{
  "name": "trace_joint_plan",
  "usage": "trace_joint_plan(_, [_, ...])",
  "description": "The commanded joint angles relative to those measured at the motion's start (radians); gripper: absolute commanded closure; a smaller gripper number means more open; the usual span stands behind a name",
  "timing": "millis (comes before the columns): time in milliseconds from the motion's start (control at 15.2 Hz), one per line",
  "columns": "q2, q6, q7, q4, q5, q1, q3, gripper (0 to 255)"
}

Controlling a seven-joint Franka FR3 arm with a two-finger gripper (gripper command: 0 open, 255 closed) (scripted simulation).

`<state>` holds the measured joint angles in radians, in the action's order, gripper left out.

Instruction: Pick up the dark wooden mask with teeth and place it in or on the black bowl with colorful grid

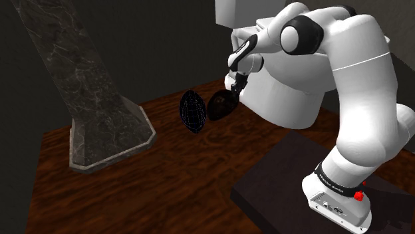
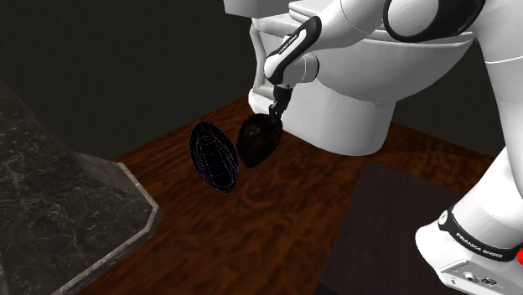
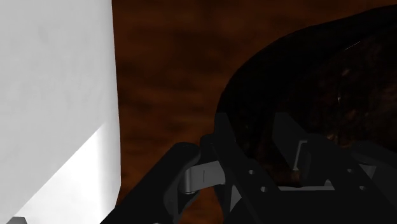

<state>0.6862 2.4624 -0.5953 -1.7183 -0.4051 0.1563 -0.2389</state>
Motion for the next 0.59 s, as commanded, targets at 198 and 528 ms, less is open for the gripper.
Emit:
trace_joint_plan(198, [-0.048,-0.044,0.015,-0.002,0.019,-0.009,-0.016,255])
trace_joint_plan(528, [-0.092,-0.087,0.031,-0.001,0.038,-0.018,-0.030,255])
